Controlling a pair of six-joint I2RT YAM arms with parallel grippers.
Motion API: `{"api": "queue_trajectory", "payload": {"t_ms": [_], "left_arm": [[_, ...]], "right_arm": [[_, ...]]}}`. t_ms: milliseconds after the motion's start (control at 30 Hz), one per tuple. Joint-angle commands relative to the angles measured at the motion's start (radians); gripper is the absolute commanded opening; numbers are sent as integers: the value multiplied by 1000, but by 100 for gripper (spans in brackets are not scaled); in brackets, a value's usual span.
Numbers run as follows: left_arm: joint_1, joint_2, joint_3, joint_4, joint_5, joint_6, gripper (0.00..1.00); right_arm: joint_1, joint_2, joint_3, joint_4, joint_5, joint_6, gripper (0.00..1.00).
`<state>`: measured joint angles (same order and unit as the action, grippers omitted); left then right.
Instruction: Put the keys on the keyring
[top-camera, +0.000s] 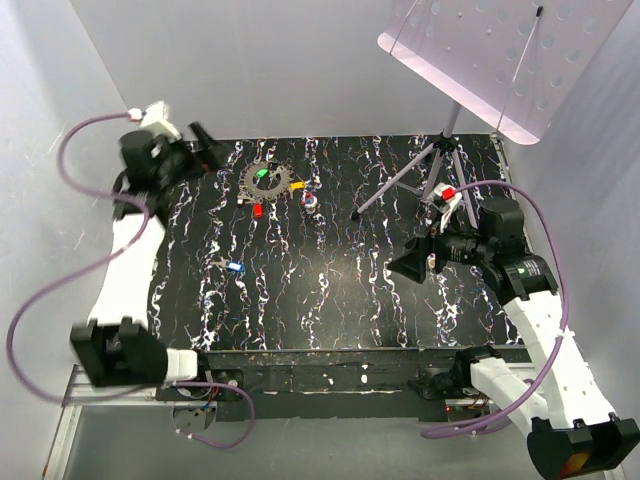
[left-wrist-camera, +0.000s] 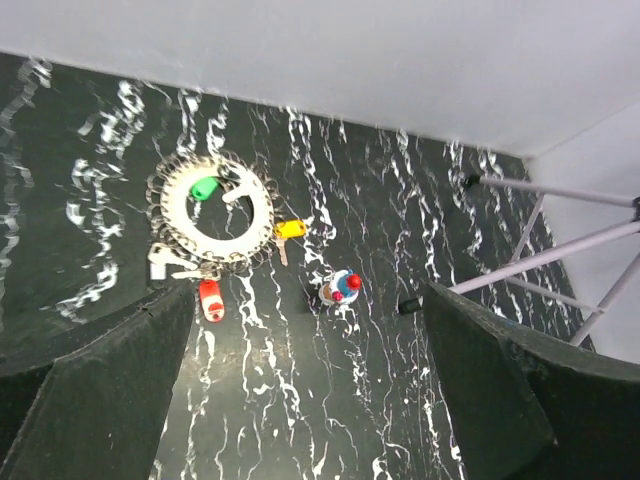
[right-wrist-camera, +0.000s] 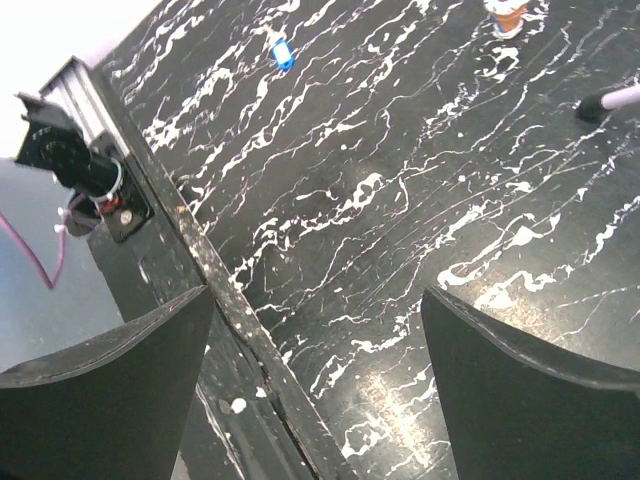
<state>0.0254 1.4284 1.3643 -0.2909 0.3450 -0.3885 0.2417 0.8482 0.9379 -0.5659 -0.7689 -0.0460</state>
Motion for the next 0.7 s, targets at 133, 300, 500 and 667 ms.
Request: {"api": "queue_trajectory", "payload": {"t_ms": [133, 300, 500, 667], "left_arm": [[76, -452, -399, -12, 157, -27, 98], [77, -608, -438, -192, 153, 2, 98], [77, -706, -442, -278, 172, -36, 98], [76, -726, -433, -313, 222, -58, 98]], "right_arm": [[-85, -55, -16, 69, 158, 219, 92], [-99, -81, 28, -49, 280, 129, 92], [-134, -139, 36, -62, 292, 103, 92], [-150, -182, 44, -80, 382, 118, 94]]}}
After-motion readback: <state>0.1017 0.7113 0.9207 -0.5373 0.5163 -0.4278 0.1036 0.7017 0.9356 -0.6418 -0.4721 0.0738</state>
